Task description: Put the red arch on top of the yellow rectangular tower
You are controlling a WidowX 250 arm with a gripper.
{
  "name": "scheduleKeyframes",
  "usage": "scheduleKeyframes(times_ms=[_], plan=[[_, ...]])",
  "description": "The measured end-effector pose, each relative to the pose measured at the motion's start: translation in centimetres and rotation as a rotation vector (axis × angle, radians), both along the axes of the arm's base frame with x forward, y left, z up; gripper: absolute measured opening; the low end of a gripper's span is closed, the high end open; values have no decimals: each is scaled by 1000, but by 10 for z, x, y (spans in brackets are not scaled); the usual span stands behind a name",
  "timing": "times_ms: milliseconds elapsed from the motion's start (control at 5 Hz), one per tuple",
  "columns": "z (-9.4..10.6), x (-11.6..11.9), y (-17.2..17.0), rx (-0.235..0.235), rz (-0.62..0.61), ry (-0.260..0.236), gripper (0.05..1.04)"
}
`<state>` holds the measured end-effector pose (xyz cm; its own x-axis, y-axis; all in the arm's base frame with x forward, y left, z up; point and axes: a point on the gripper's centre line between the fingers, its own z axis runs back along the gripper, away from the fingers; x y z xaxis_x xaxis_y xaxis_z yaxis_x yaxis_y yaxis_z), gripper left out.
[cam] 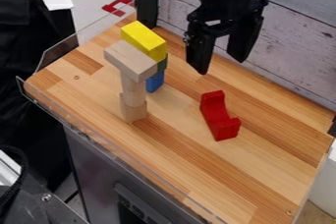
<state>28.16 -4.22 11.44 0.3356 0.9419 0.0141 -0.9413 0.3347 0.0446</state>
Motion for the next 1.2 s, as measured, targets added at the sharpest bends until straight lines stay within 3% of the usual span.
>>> scheduleKeyframes(times_ms=[200, 400, 800, 1000, 1200], plan=[[-8, -3, 1, 5, 2, 30, 999], [-18, 4, -2, 11, -19, -28, 999], [-40, 9, -12, -32, -75, -143, 999], [-58, 3, -15, -56, -126, -136, 999], [-74, -1, -20, -91, -168, -98, 999]])
